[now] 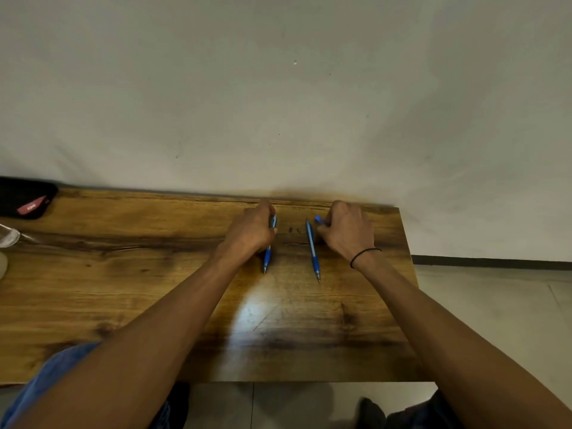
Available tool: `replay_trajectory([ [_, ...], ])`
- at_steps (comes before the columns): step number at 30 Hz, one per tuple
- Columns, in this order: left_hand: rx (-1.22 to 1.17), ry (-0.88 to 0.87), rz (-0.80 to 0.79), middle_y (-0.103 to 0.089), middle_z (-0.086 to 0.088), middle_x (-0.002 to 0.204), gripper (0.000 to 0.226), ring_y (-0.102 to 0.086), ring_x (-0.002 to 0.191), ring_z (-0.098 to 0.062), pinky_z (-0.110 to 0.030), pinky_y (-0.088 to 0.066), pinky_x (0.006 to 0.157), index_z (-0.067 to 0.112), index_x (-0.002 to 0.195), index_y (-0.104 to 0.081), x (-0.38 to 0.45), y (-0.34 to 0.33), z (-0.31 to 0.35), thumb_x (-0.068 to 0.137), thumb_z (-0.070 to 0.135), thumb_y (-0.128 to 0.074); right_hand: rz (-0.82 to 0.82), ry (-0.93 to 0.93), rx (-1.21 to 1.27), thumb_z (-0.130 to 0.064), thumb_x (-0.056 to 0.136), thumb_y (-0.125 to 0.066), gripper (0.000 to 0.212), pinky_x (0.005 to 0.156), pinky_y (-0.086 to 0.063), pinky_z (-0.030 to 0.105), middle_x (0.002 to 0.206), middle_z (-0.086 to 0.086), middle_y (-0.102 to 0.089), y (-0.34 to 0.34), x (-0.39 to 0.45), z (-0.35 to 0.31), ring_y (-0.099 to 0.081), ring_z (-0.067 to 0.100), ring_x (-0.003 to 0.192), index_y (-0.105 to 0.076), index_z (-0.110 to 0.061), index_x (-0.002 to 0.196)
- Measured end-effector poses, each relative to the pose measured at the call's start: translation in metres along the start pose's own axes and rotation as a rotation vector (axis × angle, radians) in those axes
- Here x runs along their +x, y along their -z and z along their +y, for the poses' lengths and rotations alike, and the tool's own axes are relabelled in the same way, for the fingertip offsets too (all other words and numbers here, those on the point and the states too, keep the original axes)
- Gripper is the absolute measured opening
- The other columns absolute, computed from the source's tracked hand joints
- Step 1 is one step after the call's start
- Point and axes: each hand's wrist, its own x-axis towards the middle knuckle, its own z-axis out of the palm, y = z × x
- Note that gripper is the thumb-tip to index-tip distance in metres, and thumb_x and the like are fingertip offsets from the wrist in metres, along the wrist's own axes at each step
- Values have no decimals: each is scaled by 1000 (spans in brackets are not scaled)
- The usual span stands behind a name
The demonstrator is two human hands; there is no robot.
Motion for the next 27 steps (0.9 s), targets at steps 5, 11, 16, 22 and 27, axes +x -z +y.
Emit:
replay_trajectory([
  [5, -40, -57, 129, -66, 4, 108, 36, -62, 91, -13, -34, -50, 75, 26, 132, -59, -1, 15, 7, 100, 40, -68, 88, 47, 81, -33, 84, -75, 19, 68, -58, 41, 87, 4, -71, 9, -1, -8, -67, 28, 82, -67, -17, 90],
  [11, -707, 9, -24, -80, -6, 94, 26, -80, 85, -16, -36, -68, 75, 11, 115, -77, -8, 15, 29, 97, 30, -76, 165, 149, 152, -29, 83, -71, 14, 62, -57, 40, 84, 0, -69, 9, -9, -23, -67, 26, 76, -64, -19, 89],
  [16, -910, 18, 35, -82, -10, 84, 10, -82, 78, -21, -37, -68, 73, 4, 99, -80, -10, 16, 31, 95, 14, -78, 227, 216, 161, -37, 88, -72, 21, 59, -49, 34, 86, 0, -67, 7, -13, -30, -64, 24, 75, -60, -20, 92],
  [22, -826, -49, 163, -81, -7, 79, 5, -81, 73, -19, -36, -68, 71, 6, 93, -80, -10, 13, 30, 94, 9, -77, 244, 235, 157, -35, 89, -75, 24, 60, -43, 33, 90, 2, -67, 4, -18, -34, -63, 25, 75, -58, -17, 94],
  [27, -918, -84, 251, -81, -6, 76, 8, -81, 73, -20, -33, -67, 67, 4, 97, -78, -11, 14, 34, 95, 12, -76, 284, 203, 216, -26, 85, -76, 22, 61, -41, 33, 88, 4, -68, 6, -20, -36, -64, 26, 75, -61, -13, 94],
])
